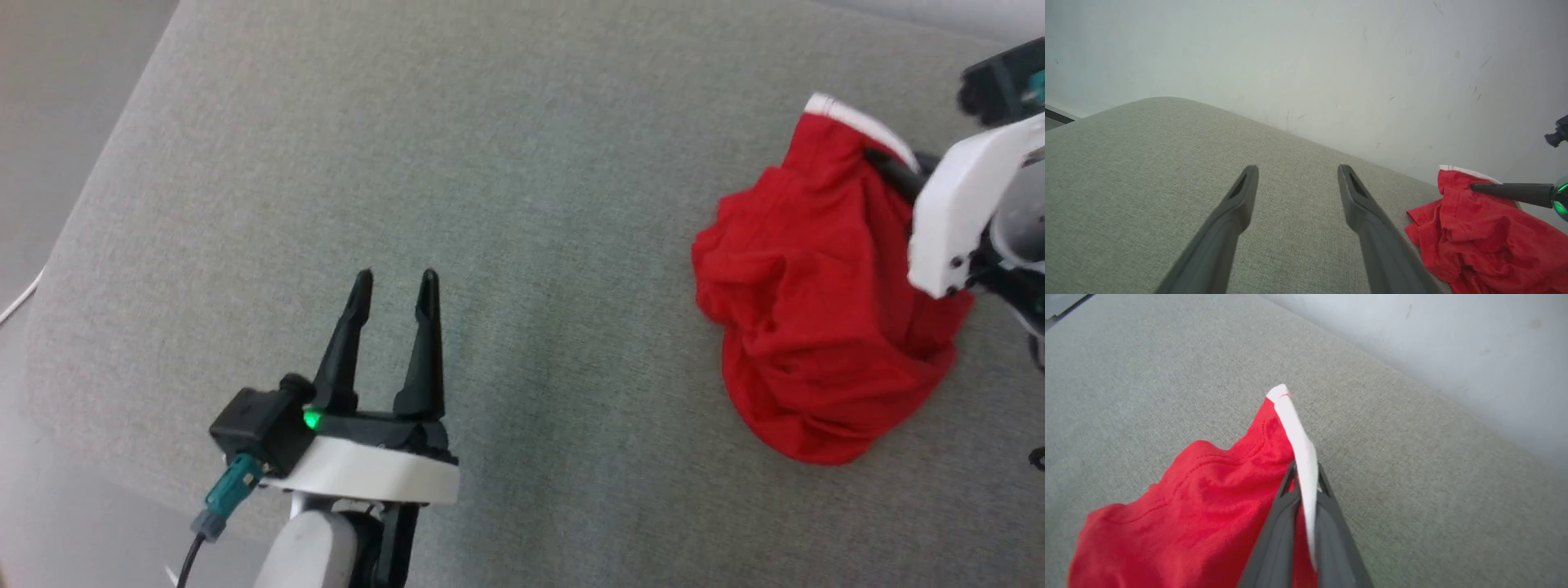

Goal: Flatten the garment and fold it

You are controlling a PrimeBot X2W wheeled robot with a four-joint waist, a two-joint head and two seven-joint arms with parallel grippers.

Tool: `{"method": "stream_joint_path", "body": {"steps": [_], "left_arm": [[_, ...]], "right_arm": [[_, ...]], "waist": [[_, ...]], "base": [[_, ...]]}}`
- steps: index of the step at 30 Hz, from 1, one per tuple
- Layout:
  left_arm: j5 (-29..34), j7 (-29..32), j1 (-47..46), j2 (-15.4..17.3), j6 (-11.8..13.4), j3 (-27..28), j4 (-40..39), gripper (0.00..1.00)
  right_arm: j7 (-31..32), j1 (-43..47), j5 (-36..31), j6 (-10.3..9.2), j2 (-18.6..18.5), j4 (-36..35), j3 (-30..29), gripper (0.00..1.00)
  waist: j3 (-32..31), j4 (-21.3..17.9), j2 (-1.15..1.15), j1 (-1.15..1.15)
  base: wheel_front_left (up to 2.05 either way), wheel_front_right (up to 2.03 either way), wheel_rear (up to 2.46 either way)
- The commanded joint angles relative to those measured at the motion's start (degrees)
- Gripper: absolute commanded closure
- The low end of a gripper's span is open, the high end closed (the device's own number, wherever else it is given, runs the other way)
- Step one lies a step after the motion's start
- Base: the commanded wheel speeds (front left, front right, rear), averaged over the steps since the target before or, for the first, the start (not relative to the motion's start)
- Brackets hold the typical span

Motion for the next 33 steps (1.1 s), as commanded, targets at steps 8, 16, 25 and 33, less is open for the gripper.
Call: {"method": "stream_joint_path", "body": {"steps": [8,16,25,33], "left_arm": [[2.80,-0.27,4.83,-0.22,-1.46,4.22,-0.21,0.00],[4.15,-0.27,6.64,-0.21,-2.43,5.45,-0.68,0.00],[4.74,-0.27,5.86,0.36,-2.59,5.13,-0.33,0.00],[4.21,-0.16,5.93,0.43,-2.51,4.45,0.47,0.00]], "right_arm": [[-6.36,10.12,-0.14,-0.12,-1.20,-10.01,-14.77,1.00],[-9.94,33.94,-4.54,-0.12,12.60,-18.94,-29.63,1.00],[-13.89,46.24,-9.93,-0.12,21.75,-17.56,-29.96,0.49],[-14.69,39.49,-10.21,-0.12,18.44,-25.81,-29.73,0.00]], "waist": [[-10.95,-12.72,0.00,-0.01],[-10.65,-17.67,0.00,-0.01],[-9.92,-19.93,0.00,-0.01],[-11.23,-19.36,0.00,-0.01]], "base": [[0.00,0.00,0.00],[0.00,0.00,0.00],[0.00,0.00,0.00],[0.00,0.00,0.00]]}}
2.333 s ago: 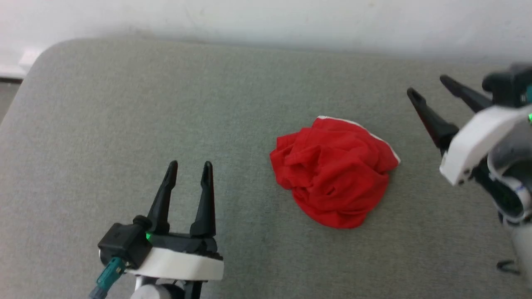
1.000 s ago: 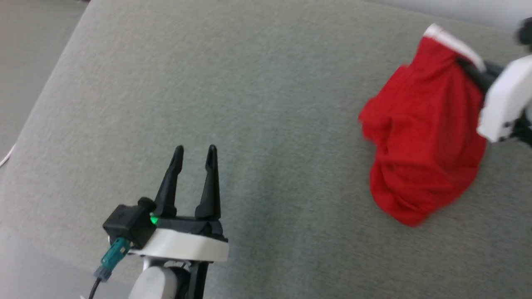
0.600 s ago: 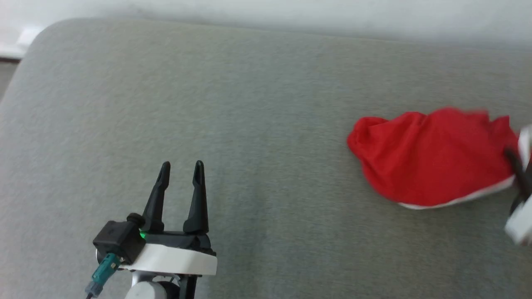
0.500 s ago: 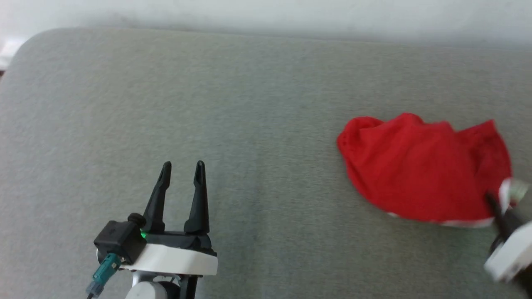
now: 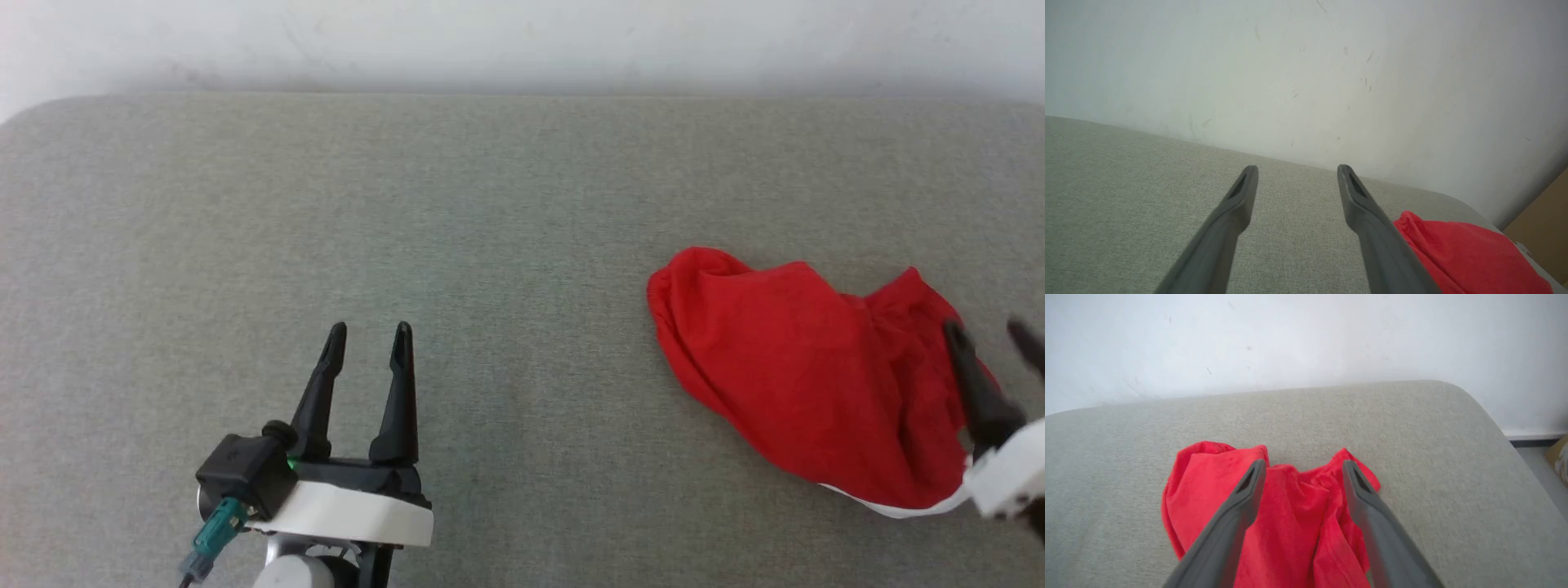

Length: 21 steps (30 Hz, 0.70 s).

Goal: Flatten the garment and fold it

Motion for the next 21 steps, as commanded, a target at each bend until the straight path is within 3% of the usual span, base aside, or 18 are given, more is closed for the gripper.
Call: {"method": "stream_joint_path", "body": {"steps": [1,8,14,21], "left_arm": [[-0.10,-0.17,-0.39,0.16,-0.09,-0.04,0.22,0.00],[-0.53,-0.22,-0.99,-0.02,-0.18,-0.98,0.53,0.00],[-0.18,-0.25,-2.38,-0.16,-0.27,-2.21,1.23,0.00],[-0.90,-0.26,-4.24,-0.38,-0.32,-3.98,1.75,0.00]], "right_arm": [[0.49,-1.79,0.33,-0.04,-0.88,-1.48,0.75,0.00],[9.95,-10.46,1.59,-0.04,-6.15,-5.56,9.67,0.00],[19.00,-18.86,0.05,-0.04,-9.93,1.76,19.48,0.00],[24.91,-23.66,-3.20,-0.04,-9.92,13.95,26.12,0.00]], "waist": [[-0.43,0.80,0.00,0.01],[0.82,4.51,0.00,0.01],[3.60,8.57,0.00,0.01],[6.26,13.98,0.00,0.01]], "base": [[0.00,0.00,0.00],[0.00,0.00,0.00],[0.00,0.00,0.00],[0.00,0.00,0.00]]}}
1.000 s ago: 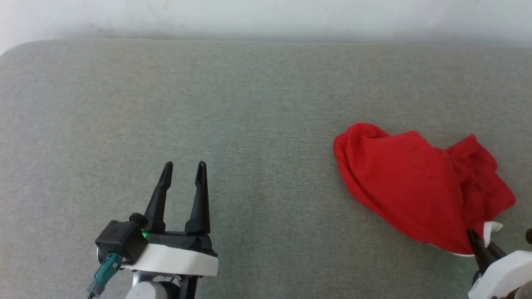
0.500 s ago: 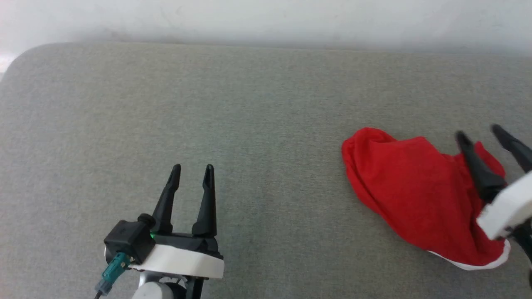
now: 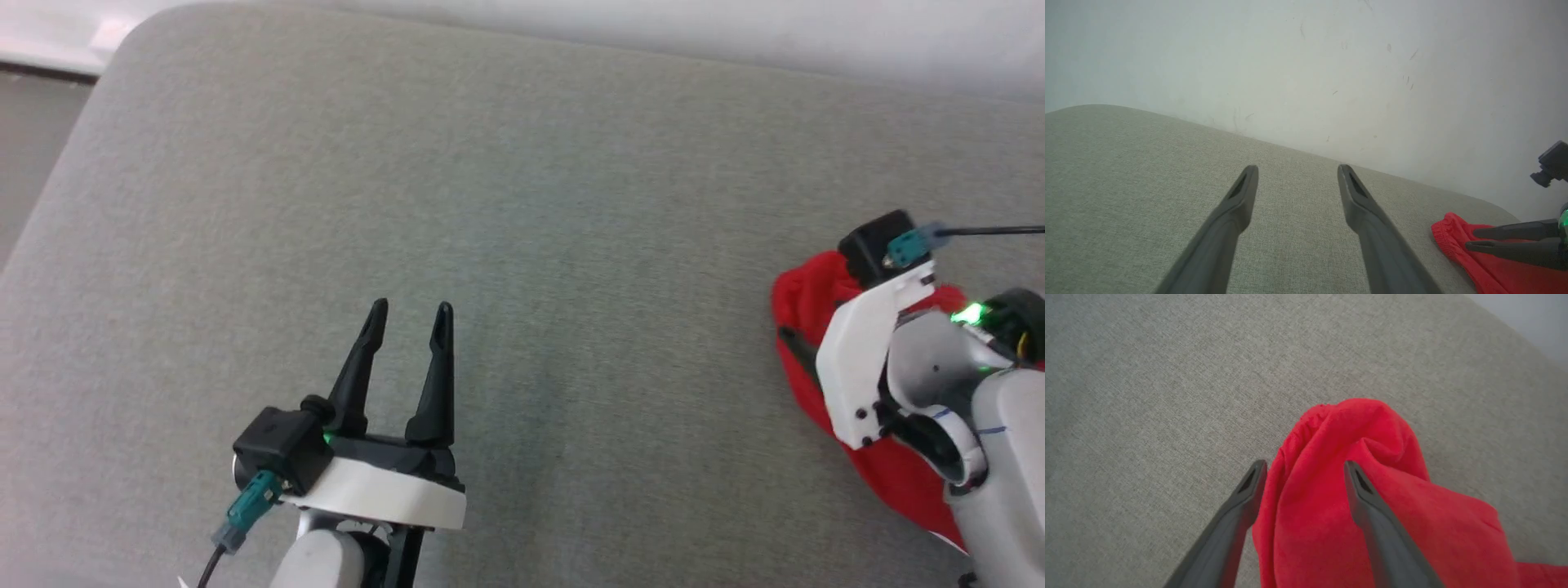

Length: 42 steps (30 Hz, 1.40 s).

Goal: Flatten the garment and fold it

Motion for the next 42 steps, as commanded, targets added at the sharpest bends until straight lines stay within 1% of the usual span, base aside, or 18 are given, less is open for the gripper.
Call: {"method": "stream_joint_path", "body": {"steps": [1,4,5,6,7,8,9,13,18,22,27,31,33,34,35,36,38,42], "left_arm": [[-0.40,-0.26,-0.96,-0.20,-0.16,-0.22,0.20,0.00],[-1.03,-0.26,-1.16,-0.24,0.13,-0.51,0.25,0.00],[-1.33,-0.26,-1.18,-0.24,0.28,-0.60,0.19,0.00],[-1.62,-0.26,-1.18,-0.25,0.45,-0.67,0.12,0.00],[-1.81,-0.26,-1.17,-0.25,0.63,-0.68,0.06,0.00],[-2.00,-0.26,-1.17,-0.25,0.83,-0.68,-0.01,0.00],[-2.15,-0.26,-1.16,-0.25,0.99,-0.67,-0.07,0.00],[-2.19,-0.27,-0.80,-0.26,1.44,-0.15,-0.02,0.00],[-1.68,-0.27,0.18,-0.26,1.28,0.83,0.11,0.00],[-1.30,-0.27,1.47,-0.26,1.10,2.17,0.16,0.00],[-0.96,-0.27,2.91,-0.26,0.74,4.12,-0.40,0.00],[-0.81,-0.27,3.63,-0.26,0.41,4.87,-1.01,0.00],[-0.94,-0.27,3.83,-0.27,0.35,4.96,-1.19,0.00],[-1.05,-0.27,3.89,-0.27,0.35,4.89,-1.23,0.00],[-1.23,-0.27,3.93,-0.27,0.38,4.75,-1.21,0.00],[-1.39,-0.27,3.92,-0.27,0.41,4.57,-1.20,0.00],[-1.53,-0.27,3.81,-0.27,0.53,4.33,-1.12,0.00],[-1.78,-0.27,3.65,-0.27,0.89,4.43,-1.17,0.00]], "right_arm": [[0.67,-0.64,-0.49,-0.05,0.36,1.49,0.43,0.00],[1.48,-0.43,-0.95,-0.05,0.65,5.29,0.95,0.00],[1.33,-0.37,-1.12,-0.05,0.71,6.30,0.93,0.15],[0.96,-0.37,-1.31,-0.05,0.79,7.14,0.84,0.53],[0.45,-0.45,-1.46,-0.05,0.91,7.86,0.67,0.71],[-0.36,-0.61,-1.65,-0.05,1.05,8.34,0.34,0.98],[-1.37,-0.90,-1.76,-0.05,1.26,8.62,-0.15,1.00],[-5.98,-3.15,-1.10,-0.05,2.12,7.80,-1.75,1.00],[-10.85,-6.65,0.85,-0.05,3.15,3.26,-1.82,1.00],[-12.01,-6.76,4.09,-0.05,5.49,-2.42,2.29,1.00],[-8.61,1.04,10.38,-0.05,8.46,-8.84,10.42,1.00],[-4.61,10.97,13.13,-0.05,7.42,-10.32,14.91,1.00],[-3.12,14.83,12.96,-0.05,5.73,-9.84,15.87,1.00],[-2.60,16.37,12.89,-0.05,4.96,-9.39,16.01,0.68],[-2.75,17.45,12.77,-0.05,4.49,-9.06,15.73,0.29],[-3.51,17.88,12.10,-0.05,4.01,-9.06,15.25,0.00],[-5.83,17.46,10.56,-0.05,3.19,-9.43,14.47,0.00],[-11.04,14.74,10.28,-0.05,5.24,-10.67,9.27,0.00]], "waist": [[2.50,3.78,0.00,-0.01],[3.04,5.40,0.00,-0.01],[3.13,5.79,0.00,-0.01],[3.19,6.09,0.00,-0.01],[3.22,6.25,0.00,-0.01],[3.22,6.35,0.00,-0.01],[3.14,6.38,0.00,-0.01],[1.63,5.56,0.00,-0.01],[-2.22,3.56,0.00,-0.01],[-4.85,1.74,0.00,-0.01],[-6.08,0.69,0.00,-0.01],[-5.40,1.12,0.00,-0.01],[-4.69,1.42,0.00,-0.01],[-4.36,1.53,0.00,-0.01],[-4.11,1.62,0.00,-0.01],[-3.83,1.71,0.00,-0.01],[-3.45,1.70,0.00,-0.01],[-3.19,1.23,0.00,-0.01]], "base": [[0.00,0.00,0.00],[0.00,0.00,0.00],[0.00,0.00,0.00],[0.00,0.00,0.00],[0.00,0.00,0.00],[0.00,0.00,0.00],[0.00,0.00,0.00],[0.00,0.00,0.00],[0.00,0.00,0.00],[0.00,0.00,0.00],[0.00,0.00,0.00],[0.00,0.00,0.00],[0.00,0.00,0.00],[0.00,0.00,0.00],[0.00,0.00,0.00],[0.00,0.00,0.00],[0.00,0.00,0.00],[0.00,0.00,0.00]]}}
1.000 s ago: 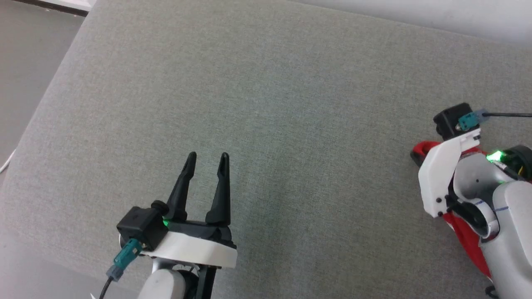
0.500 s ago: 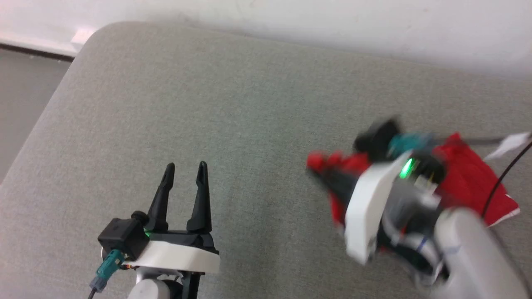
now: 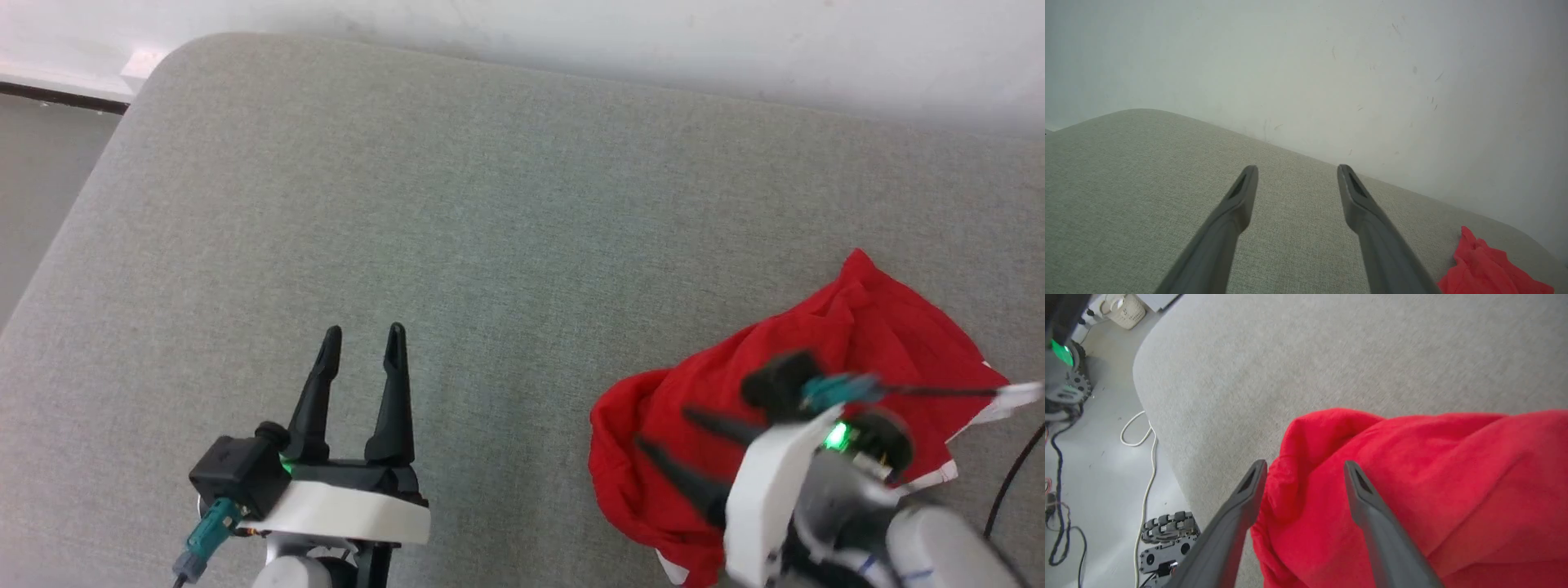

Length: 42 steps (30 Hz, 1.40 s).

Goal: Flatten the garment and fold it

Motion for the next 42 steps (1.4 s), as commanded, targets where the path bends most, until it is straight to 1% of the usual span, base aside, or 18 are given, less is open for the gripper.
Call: {"method": "stream_joint_path", "body": {"steps": [1,5,9,12,14,17,21,26,28,29,30,31,32,37,42], "left_arm": [[-0.34,-0.27,0.10,-0.10,0.31,0.04,-0.21,0.00],[-0.18,-0.27,-0.16,-0.10,0.47,-0.14,-0.52,0.00],[-0.29,-0.27,-0.65,-0.10,0.57,-0.65,-0.92,0.00],[-0.61,-0.27,-0.81,-0.10,0.79,-0.93,-0.98,0.00],[-0.68,-0.27,-0.90,-0.10,0.87,-1.05,-0.90,0.00],[-0.75,-0.27,-1.02,-0.10,0.97,-1.08,-0.94,0.00],[-0.64,-0.27,-1.36,-0.10,0.89,-1.28,-0.86,0.00],[-0.35,-0.27,-1.79,-0.10,0.74,-1.38,-0.75,0.00],[-0.29,-0.27,-1.94,-0.10,0.68,-1.48,-0.60,0.00],[-0.24,-0.27,-1.97,-0.10,0.67,-1.51,-0.52,0.00],[-0.20,-0.27,-1.98,-0.10,0.68,-1.51,-0.45,0.00],[-0.15,-0.27,-1.96,-0.10,0.67,-1.49,-0.40,0.00],[-0.10,-0.27,-1.93,-0.10,0.64,-1.46,-0.33,0.00],[0.22,-0.27,-1.52,-0.10,0.53,-1.03,0.07,0.00],[0.39,-0.27,-0.50,-0.10,0.31,-0.02,0.18,0.00]], "right_arm": [[-1.95,-2.33,-0.33,-0.04,1.11,-0.98,-2.99,0.00],[-4.48,-5.78,-1.47,-0.04,3.45,-2.15,-12.71,0.00],[-3.65,-7.53,-7.60,-0.04,1.42,-1.37,-21.93,0.00],[-2.12,-6.67,-11.33,-0.04,-0.69,0.06,-26.47,0.00],[-1.42,-5.38,-12.88,-0.04,-1.74,1.25,-28.14,0.00],[0.32,-3.21,-13.31,-0.04,-1.35,3.33,-29.53,0.00],[3.80,-0.49,-13.73,-0.04,-1.07,5.20,-29.68,0.00],[3.99,0.81,-13.98,-0.04,-0.89,6.31,-29.73,0.00],[3.61,1.10,-13.67,-0.04,-0.20,7.12,-29.72,0.00],[3.49,1.13,-13.45,-0.04,0.07,7.54,-29.58,0.16],[3.34,1.08,-13.13,-0.04,0.38,7.86,-29.42,0.54],[2.99,0.93,-12.97,-0.04,0.74,8.09,-29.55,0.85],[2.61,0.73,-12.99,-0.04,0.97,8.25,-29.59,1.00],[1.03,-0.21,-13.08,-0.04,1.11,8.06,-29.62,1.00],[0.60,-1.57,-11.39,-0.04,0.91,3.80,-30.99,1.00]], "waist": [[0.07,-0.25,0.00,0.00],[0.41,-0.25,0.00,0.00],[1.61,0.35,0.00,0.00],[2.51,0.88,0.00,0.00],[3.03,1.21,0.00,0.00],[3.58,1.55,0.00,0.00],[4.00,1.99,0.00,0.00],[4.42,2.17,0.00,0.00],[4.40,2.17,0.00,0.00],[4.35,2.13,0.00,0.00],[4.28,2.06,0.00,0.00],[4.20,1.94,0.00,0.00],[4.11,1.82,0.00,0.00],[2.72,0.67,0.00,0.00],[0.76,-1.60,0.00,0.00]], "base": [[0.00,0.00,0.00],[0.00,0.00,0.00],[0.00,0.00,0.00],[0.00,0.00,0.00],[0.00,0.00,0.00],[0.00,0.00,0.00],[0.00,0.00,0.00],[0.00,0.00,0.00],[0.00,0.00,0.00],[0.00,0.00,0.00],[0.00,0.00,0.00],[0.00,0.00,0.00],[0.00,0.00,0.00],[0.00,0.00,0.00],[0.00,0.00,0.00]]}}
